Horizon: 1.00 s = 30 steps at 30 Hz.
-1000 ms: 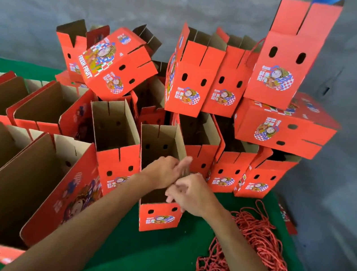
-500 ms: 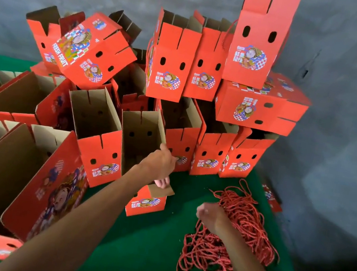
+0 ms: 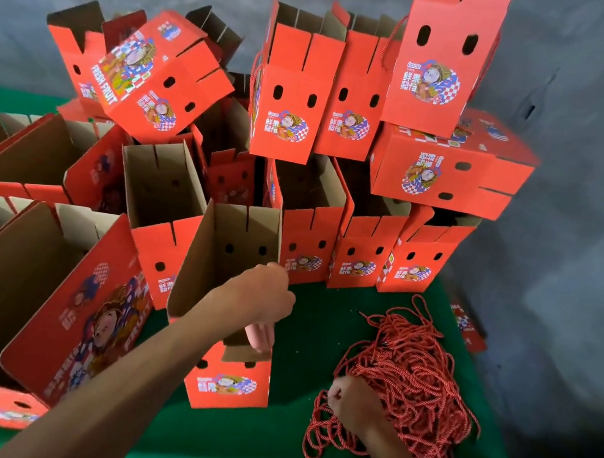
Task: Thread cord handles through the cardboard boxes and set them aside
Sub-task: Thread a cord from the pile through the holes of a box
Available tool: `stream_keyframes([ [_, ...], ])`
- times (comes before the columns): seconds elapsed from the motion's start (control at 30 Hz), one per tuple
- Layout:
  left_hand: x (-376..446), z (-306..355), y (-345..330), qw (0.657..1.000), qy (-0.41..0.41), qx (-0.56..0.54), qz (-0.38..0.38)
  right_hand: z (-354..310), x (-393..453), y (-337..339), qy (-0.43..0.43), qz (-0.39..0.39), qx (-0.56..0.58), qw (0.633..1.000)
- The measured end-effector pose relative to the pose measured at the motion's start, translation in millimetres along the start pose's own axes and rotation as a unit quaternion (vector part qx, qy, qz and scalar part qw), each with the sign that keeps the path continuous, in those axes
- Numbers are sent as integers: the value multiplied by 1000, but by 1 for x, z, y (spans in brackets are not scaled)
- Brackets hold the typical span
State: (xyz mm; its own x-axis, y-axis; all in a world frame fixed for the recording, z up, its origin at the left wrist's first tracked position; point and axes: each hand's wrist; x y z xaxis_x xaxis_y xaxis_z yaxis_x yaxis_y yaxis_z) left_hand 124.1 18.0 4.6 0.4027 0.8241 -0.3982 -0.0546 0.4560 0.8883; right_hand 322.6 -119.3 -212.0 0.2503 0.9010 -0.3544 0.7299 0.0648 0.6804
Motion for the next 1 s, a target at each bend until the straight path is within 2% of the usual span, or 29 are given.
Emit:
stream_keyframes([
  [0.1, -2, -6, -3, 997, -41, 29, -61, -3, 2, 5, 1, 18, 78, 997],
  [0.2, 11, -6, 2, 999, -20, -25, -7, -13, 7, 12, 2, 50, 262, 964],
  [0.33, 24, -1, 9, 982, -7, -190, 4, -28, 16, 24, -25, 107, 509, 854],
  [0.43, 26, 1, 9, 985, -8, -171, -6, -26, 20, 28, -47, 131, 619, 773],
  [0.5, 26, 0, 8, 996, -16, -87, 1, -20, 21, 27, -53, 133, 654, 743],
  [0.57, 26, -1, 6, 1000, -9, 1, 7, -15, 19, 25, -61, 121, 667, 733],
  [0.73, 13, -10, 2, 990, -61, 83, -93, -14, 18, 14, -73, 98, 665, 737],
  [0.83, 7, -18, 5, 988, -61, -49, -132, -27, 19, 7, -87, 93, 658, 742],
  [0.9, 3, -20, 7, 975, -39, -154, -156, -42, 21, 3, -88, 91, 641, 757],
  [1.0, 0, -23, 3, 951, -4, -257, -172, -67, 21, -1, -63, 85, 643, 759],
])
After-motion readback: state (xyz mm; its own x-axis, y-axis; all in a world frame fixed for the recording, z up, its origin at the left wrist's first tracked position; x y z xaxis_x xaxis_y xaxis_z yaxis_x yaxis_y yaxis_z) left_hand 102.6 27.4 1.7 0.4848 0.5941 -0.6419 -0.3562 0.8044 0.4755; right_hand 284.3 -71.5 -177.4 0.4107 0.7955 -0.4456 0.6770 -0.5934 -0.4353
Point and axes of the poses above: each hand's wrist, its own x-axis towards the middle knuckle, its own y-axis out of the back of the hand, z = x × y, and after that the axes turned 15 degrees about x, right-handed
